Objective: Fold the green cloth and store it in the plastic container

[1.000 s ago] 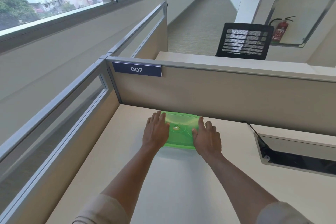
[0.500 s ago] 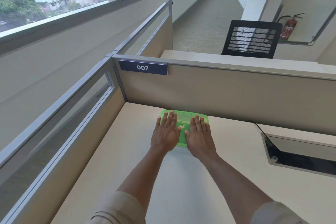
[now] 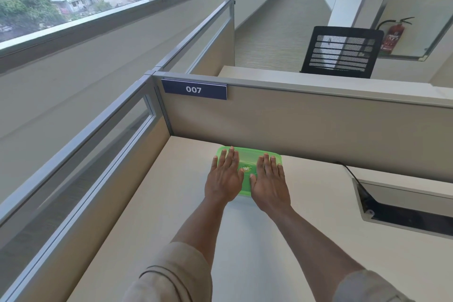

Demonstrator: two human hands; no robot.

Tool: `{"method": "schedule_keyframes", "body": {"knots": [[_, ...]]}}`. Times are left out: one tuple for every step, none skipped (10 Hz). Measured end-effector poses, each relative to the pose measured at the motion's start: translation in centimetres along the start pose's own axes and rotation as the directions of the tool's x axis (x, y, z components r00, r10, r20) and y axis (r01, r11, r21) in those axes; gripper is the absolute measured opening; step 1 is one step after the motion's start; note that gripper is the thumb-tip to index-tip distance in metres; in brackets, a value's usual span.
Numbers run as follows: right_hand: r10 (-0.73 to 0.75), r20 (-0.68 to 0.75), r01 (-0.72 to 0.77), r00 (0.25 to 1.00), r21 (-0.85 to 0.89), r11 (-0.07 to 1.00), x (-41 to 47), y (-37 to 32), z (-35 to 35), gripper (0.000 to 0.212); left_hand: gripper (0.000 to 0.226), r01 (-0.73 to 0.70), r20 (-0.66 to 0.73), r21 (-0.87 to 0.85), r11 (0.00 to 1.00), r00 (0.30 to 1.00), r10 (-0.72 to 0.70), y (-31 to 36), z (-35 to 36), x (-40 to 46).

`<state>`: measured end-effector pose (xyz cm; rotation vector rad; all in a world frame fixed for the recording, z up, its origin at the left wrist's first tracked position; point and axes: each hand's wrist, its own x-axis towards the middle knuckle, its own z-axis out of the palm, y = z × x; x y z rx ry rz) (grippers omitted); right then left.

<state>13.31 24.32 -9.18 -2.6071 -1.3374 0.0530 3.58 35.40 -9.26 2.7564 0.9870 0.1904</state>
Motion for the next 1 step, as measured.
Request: {"method": "schedule_keyframes", "body": {"knots": [[-0.006,-0.03,0.007,1.0,0.038,0.999,0.02,-0.12,0.22,0.08,0.084,0.007,-0.019,-0.017,1.0,1.0,-0.007,0.28,-0.06,-0.32]]}}
